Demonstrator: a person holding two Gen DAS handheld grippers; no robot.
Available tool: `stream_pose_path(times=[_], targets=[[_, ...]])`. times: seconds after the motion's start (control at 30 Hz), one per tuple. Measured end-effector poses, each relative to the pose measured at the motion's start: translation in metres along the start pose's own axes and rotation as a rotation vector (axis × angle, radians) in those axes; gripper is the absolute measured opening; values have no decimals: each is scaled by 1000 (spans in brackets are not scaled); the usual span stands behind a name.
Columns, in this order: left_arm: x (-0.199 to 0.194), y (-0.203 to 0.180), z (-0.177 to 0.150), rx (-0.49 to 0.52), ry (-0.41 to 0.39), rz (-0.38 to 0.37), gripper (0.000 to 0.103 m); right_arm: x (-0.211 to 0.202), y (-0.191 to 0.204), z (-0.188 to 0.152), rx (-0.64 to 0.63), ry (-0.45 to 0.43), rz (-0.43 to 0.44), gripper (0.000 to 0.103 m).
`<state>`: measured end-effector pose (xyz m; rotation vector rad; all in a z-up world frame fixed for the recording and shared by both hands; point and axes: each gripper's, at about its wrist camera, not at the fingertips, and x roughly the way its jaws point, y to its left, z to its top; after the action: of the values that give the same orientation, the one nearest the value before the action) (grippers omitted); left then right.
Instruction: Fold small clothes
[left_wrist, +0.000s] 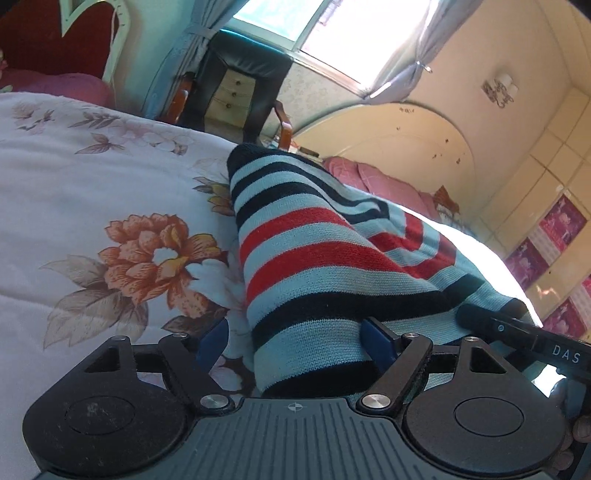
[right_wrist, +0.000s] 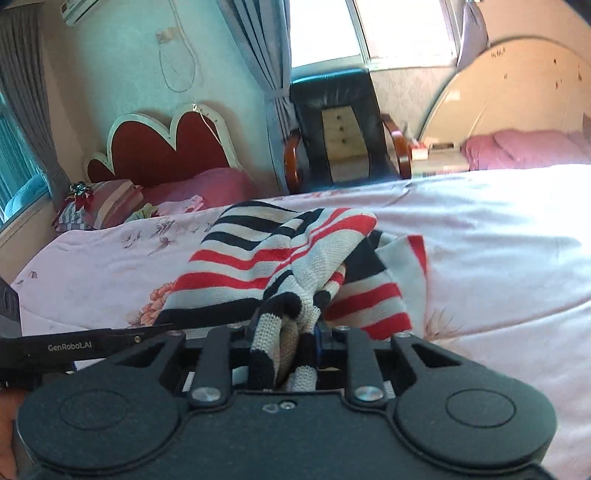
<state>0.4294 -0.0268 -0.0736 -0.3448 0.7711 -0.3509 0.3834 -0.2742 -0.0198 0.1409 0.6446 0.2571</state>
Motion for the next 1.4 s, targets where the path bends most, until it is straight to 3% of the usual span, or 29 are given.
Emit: stream_pose_path(times=[0.07,0.13,0.23,0.37,0.43,0.53,0.63,0.67,0.7,0.9,1.0,1.07,1.2,1.3,1.4], targets=[[15,-15,-3,51,61,41,78,3,-2,-10,-64,14,-63,22],[20,-22,-7,45,63,38,78,22,-20,-27,-36,126,-107,23],[14,-22,-6,43,52,35,78,20,-35,-29,88,118,-58,26],[-3,-15,5,24,-15,8,78,12,-49,-18,157,56,-25,52],[0,-9,12,25,-18,21,78,17,-68,-12,248,63,11,52],[11,-1,17,18,-8,17,78,38,-85,-3,321,132,52,48],[17,-2,14,9,4,17,78,54,-71,4,204,161,-3,36],[19,-1,13,4,6,17,78,55,-65,5,154,154,-16,25],[20,-1,12,-8,9,15,78,56,-60,6,116,148,-27,21],[24,-20,16,41,8,8,78,23,-39,13,-92,-33,-99,18],[41,-26,14,42,74,17,78,25,-45,9,-143,-54,-136,18],[47,-30,11,53,80,17,78,48,-61,2,-86,51,-150,19],[43,-29,12,75,81,13,78,47,-83,4,74,71,-71,25],[23,-33,14,87,45,20,78,32,-81,8,68,45,-72,24],[-9,-37,6,112,-15,-32,77,4,-82,5,84,-21,-80,14]])
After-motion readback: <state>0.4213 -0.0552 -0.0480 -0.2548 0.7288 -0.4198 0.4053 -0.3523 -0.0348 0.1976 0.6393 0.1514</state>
